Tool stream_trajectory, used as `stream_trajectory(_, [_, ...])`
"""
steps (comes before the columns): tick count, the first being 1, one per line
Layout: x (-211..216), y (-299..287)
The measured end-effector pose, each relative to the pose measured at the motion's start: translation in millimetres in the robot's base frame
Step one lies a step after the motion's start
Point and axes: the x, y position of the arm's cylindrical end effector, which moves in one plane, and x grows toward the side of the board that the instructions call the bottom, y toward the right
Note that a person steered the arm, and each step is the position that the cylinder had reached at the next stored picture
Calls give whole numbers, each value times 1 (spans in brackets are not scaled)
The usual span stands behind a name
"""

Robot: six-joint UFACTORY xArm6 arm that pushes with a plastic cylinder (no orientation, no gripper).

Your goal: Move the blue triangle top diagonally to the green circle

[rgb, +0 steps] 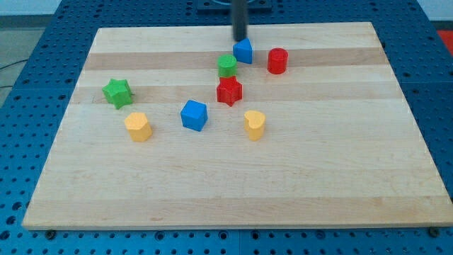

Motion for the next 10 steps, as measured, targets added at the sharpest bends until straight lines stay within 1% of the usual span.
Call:
stream_trajectory(1, [9, 77])
stream_trajectory(2, [58, 65])
stream_trajectory(3, [75, 5])
stream_trajectory(5, [71, -66])
stream_trajectory(6, [69, -131])
stream_trajectory(7, [69, -75])
stream_trajectory(8, [55, -17])
stream_trajectory(9, [23, -42])
stream_trajectory(10, [23, -117])
